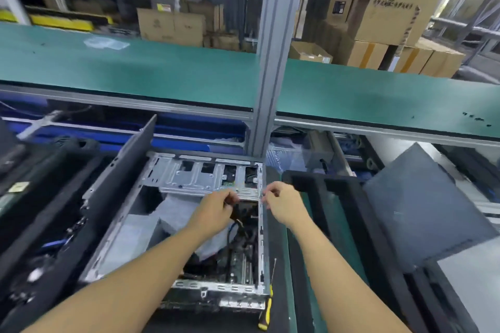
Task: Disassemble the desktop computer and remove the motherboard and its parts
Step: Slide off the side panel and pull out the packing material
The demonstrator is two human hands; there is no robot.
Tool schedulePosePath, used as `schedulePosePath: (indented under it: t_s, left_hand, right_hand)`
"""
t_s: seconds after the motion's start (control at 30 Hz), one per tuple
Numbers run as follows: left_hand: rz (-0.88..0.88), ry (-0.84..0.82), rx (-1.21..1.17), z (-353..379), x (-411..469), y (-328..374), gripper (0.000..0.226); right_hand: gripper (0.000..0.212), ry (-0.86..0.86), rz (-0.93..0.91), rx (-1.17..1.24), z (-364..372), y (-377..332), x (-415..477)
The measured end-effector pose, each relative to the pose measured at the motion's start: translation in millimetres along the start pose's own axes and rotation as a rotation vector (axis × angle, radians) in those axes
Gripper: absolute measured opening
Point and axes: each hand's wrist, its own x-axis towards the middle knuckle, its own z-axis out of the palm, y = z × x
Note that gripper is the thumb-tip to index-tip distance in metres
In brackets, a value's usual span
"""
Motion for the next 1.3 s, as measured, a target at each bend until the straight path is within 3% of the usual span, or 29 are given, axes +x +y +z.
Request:
schedulePosePath:
  t_s: [0.13,0.2,0.33,0.43,0.57,0.63,0.77,0.87,1.0,1.1,1.2,1.3]
  left_hand:
    - [0.049,-0.017,0.493,-52,-29,-56,0.03]
    - [0.056,-0.002,0.629,-68,-42,-79,0.035]
    - [0.073,0.004,0.664,-88,-61,-114,0.046]
    - [0.097,0.049,0.614,-91,-68,-124,0.051]
    - [0.142,0.125,0.504,-85,-70,-125,0.055]
    - [0.139,0.147,0.47,-85,-69,-128,0.059]
    - [0.157,0.187,0.422,-84,-69,-130,0.064]
    - [0.17,0.225,0.387,-85,-69,-128,0.068]
    - [0.073,0.235,0.171,-88,-70,-126,0.077]
    - [-0.008,0.231,0.049,-90,-69,-121,0.085]
    - [-0.052,0.149,-0.186,-101,-66,-108,0.106]
    - [-0.142,0.014,-0.527,-118,-60,-92,0.135]
  right_hand:
    - [0.017,-0.131,-0.067,-0.071,70,-32,-13]
    - [0.02,-0.177,-0.081,-0.117,103,-40,-17]
    - [0.061,-0.292,-0.07,-0.304,157,-42,-23]
    - [0.095,-0.277,-0.073,-0.587,178,-30,-23]
    - [0.111,-0.258,-0.028,-0.707,193,-13,-18]
    - [0.099,-0.242,-0.016,-0.668,199,-11,-14]
    - [0.043,-0.082,-0.164,-0.617,198,-15,-11]
    - [0.034,-0.026,-0.277,-0.602,182,-21,-10]
    - [0.017,-0.05,-0.329,-0.37,152,-37,-6]
    - [0.005,-0.028,-0.239,-0.07,127,-58,-9]
    - [0.015,-0.132,-0.082,0.372,107,-80,-13]
    - [0.028,-0.191,0.092,0.629,100,-91,-11]
